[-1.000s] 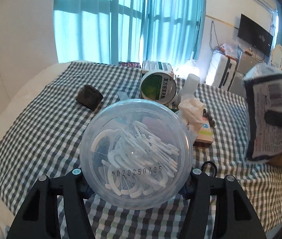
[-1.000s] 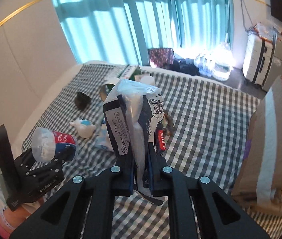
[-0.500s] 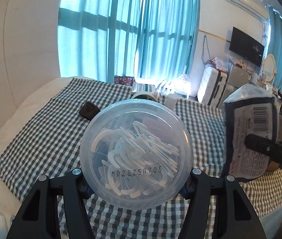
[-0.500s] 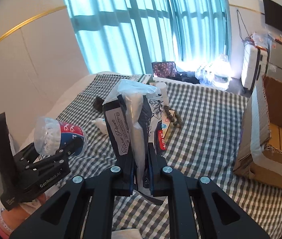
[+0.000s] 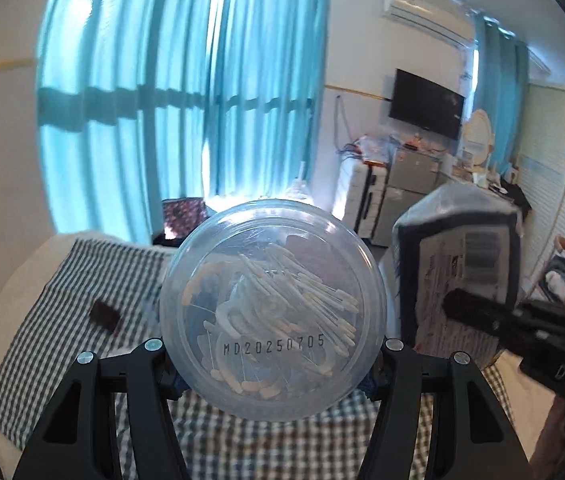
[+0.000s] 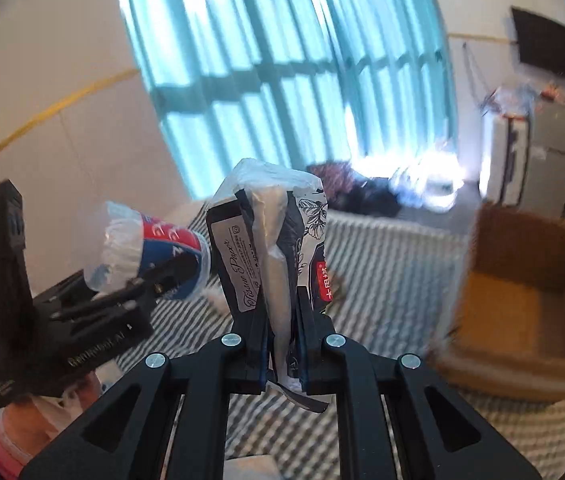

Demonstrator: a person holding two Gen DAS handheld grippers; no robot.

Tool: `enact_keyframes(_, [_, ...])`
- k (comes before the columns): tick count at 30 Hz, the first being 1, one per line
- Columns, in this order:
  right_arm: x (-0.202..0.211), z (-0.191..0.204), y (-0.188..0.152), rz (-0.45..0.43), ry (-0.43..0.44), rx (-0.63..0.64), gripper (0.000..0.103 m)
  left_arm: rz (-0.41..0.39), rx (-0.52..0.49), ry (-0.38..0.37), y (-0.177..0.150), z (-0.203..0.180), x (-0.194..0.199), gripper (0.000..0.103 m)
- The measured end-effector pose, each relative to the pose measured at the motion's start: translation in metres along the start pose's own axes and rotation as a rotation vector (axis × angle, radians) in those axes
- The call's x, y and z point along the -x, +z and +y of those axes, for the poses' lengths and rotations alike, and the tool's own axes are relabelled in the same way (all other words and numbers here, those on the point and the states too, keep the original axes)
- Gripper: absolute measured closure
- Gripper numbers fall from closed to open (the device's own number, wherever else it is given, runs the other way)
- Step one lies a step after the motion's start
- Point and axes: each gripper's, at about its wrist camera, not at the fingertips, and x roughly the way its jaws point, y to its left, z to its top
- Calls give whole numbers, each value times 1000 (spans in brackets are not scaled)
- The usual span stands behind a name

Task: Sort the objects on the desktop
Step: 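Carry both items to the cardboard box and open both tools to drop them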

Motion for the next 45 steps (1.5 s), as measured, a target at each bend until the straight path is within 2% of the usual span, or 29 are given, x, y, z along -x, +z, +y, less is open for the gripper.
enact_keyframes(4, [35,-38,21,-48,-85,-51,93,3,-37,-94,25,-52,-15,40])
enact_keyframes(9, [63,-96,30,-80,-211,-112,92,25,-62,-229,39,-117,-37,40])
enact_keyframes(14, [80,-156,27,-69,-307,-190,92,74,-128,-303,39,-176,-69,40])
enact_keyframes(17, [77,-184,22,-41,-342,-226,92,114,-136,-343,29,-197,-89,40])
enact_keyframes(24, [56,-241,-6,63,-383,-289,92,233,-155,-340,1,-214,-140,40])
enact_keyframes(30, [35,-262,-15,117,-405,-292,92,254,-146,-285,-9,-209,-161,40])
enact_keyframes(32, [31,-261,-16,125,-403,-299,92,272,-117,-276,-10,-206,-165,38])
enact_keyframes(33, [31,-263,-16,123,-403,-303,92,281,-107,-282,-10,-204,-167,32])
enact_keyframes(34, [30,-264,-16,121,-406,-306,90,282,-103,-288,-9,-202,-169,20])
enact_keyframes(36, [30,-264,-15,121,-447,-309,57,243,-115,-278,-7,-201,-164,11])
enact_keyframes(37, [32,-264,-13,103,-468,-306,26,219,-125,-268,-5,-201,-162,8])
enact_keyframes(38, [37,-263,-13,75,-485,-298,20,197,-146,-267,-3,-202,-158,7])
enact_keyframes(41, [49,-253,-9,29,-537,-251,20,177,-173,-284,2,-202,-147,5])
enact_keyframes(45, [61,-240,-4,9,-546,-222,20,167,-167,-290,14,-190,-137,4])
